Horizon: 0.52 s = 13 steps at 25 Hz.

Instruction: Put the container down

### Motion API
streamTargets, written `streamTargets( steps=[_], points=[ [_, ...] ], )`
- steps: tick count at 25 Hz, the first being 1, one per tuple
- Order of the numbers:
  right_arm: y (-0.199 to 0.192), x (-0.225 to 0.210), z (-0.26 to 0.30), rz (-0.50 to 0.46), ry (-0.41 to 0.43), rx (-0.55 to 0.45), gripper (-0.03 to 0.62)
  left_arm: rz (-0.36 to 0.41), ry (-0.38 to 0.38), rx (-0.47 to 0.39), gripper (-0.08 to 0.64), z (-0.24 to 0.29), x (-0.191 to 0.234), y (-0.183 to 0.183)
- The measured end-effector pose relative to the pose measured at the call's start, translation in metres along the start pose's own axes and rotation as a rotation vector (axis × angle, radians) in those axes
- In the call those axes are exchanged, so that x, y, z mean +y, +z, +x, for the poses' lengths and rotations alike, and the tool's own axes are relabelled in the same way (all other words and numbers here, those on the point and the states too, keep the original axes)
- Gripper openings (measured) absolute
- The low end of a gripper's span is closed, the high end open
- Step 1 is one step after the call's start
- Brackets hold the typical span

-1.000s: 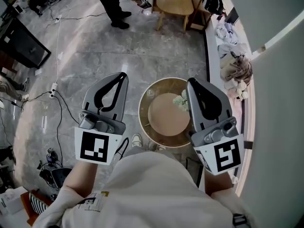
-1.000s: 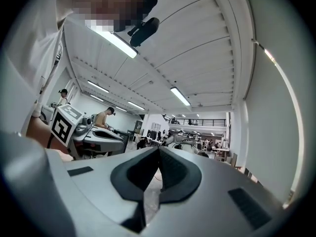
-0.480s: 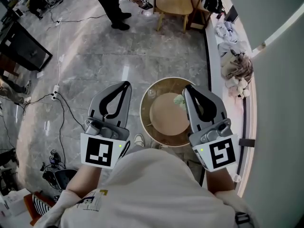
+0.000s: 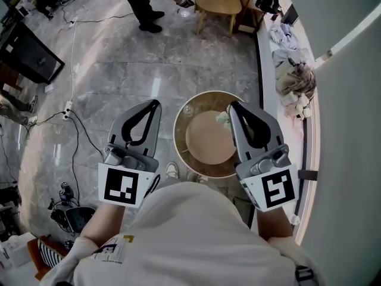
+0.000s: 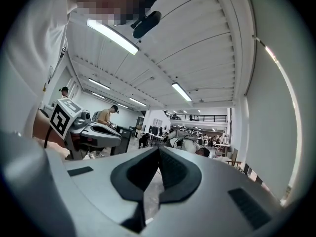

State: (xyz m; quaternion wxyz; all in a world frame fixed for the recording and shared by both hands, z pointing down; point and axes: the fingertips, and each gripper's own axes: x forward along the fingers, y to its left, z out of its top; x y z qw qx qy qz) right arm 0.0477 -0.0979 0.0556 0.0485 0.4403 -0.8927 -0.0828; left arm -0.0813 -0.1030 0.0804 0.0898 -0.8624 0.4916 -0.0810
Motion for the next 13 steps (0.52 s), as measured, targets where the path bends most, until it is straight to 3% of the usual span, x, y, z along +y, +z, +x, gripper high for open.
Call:
streamTargets(
  steps=[13],
  points=[
    [0.004, 0.003, -0.019, 0.001, -0.020, -0.018, 0.006, 0.027, -0.013, -0.011, 0.008, -0.011, -0.012, 0.009]
  ],
)
